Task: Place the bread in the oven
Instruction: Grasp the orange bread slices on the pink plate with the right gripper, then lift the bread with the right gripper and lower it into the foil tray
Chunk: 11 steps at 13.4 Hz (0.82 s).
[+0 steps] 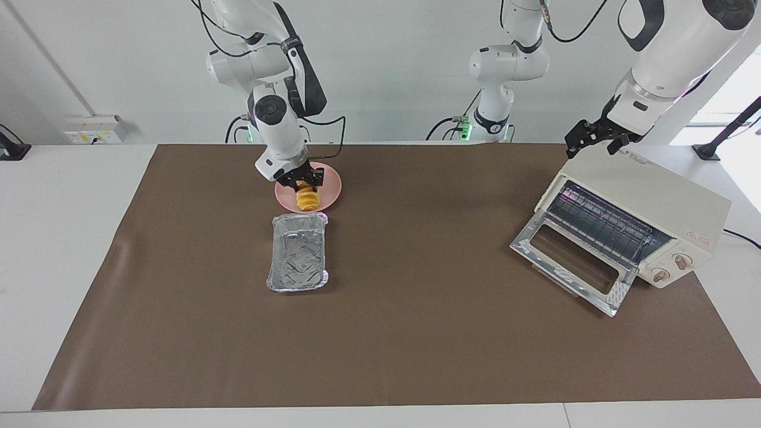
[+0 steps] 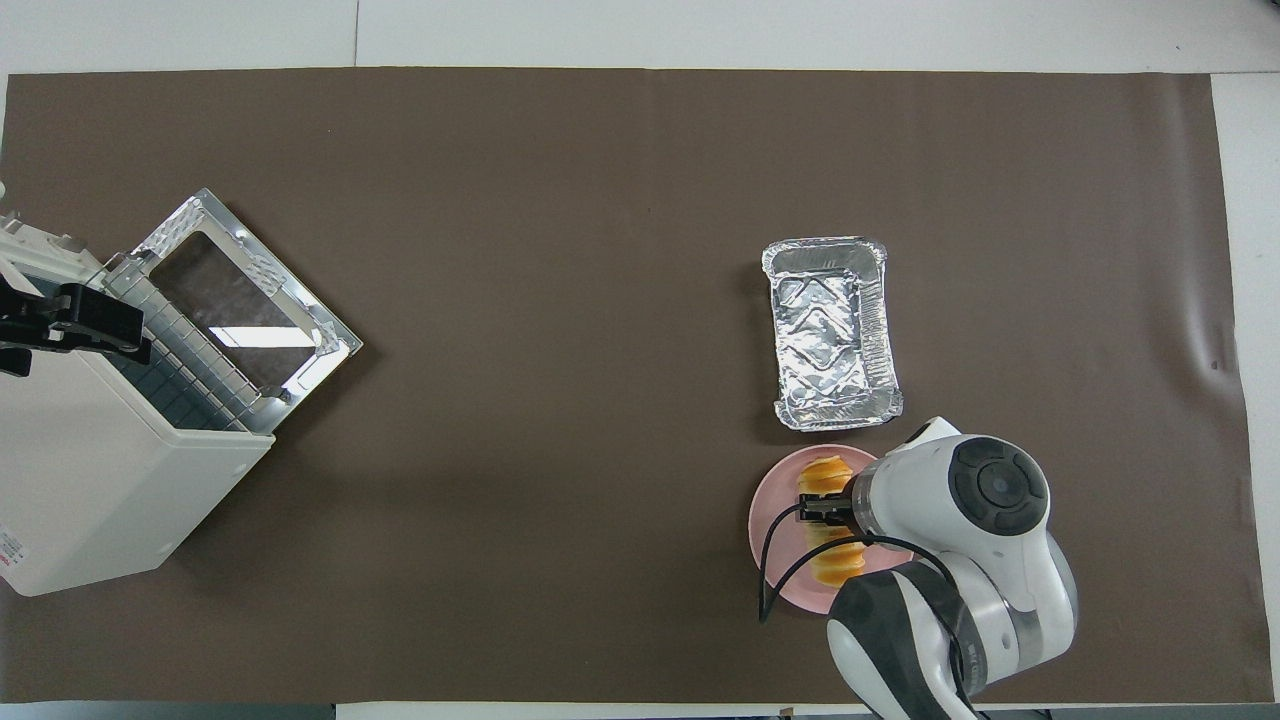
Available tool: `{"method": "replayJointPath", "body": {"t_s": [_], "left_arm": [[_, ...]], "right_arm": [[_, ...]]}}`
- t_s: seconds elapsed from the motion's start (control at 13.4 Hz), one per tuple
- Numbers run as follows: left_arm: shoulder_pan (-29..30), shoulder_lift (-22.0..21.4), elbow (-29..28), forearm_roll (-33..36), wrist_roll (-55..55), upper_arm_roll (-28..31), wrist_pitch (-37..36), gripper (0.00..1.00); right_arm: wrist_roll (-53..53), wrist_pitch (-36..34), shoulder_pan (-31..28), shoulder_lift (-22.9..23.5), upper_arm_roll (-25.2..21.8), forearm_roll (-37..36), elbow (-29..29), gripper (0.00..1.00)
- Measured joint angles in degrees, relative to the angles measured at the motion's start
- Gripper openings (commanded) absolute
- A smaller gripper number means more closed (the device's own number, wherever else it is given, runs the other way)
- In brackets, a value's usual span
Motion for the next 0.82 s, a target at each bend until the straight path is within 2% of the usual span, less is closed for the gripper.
{"method": "replayJointPath", "body": {"t_s": [0.3, 0.45, 0.6, 0.82], "left_arm": [[0.00, 0.00, 0.00, 0.00, 0.00, 0.00, 0.00, 1.00], [0.00, 0.00, 0.00, 0.00, 0.00, 0.00, 0.00, 1.00], [0.00, 0.00, 0.00, 0.00, 0.00, 0.00, 0.00, 1.00], [0.00, 0.00, 0.00, 0.00, 0.00, 0.00, 0.00, 1.00]], "right_arm": [[1.41, -0.13, 0.01, -0.30, 0.00, 0.16, 0.11, 0.00], [1.92, -2.80, 0.00, -1.02, -0.02, 0.16, 1.76, 0.00], [2.01, -10.19, -0.56, -2.27, -0.40, 0.12, 7.54, 0.00], [0.02, -21.56, -5.71, -1.96, -0.69, -0.31, 21.47, 0.00]]}}
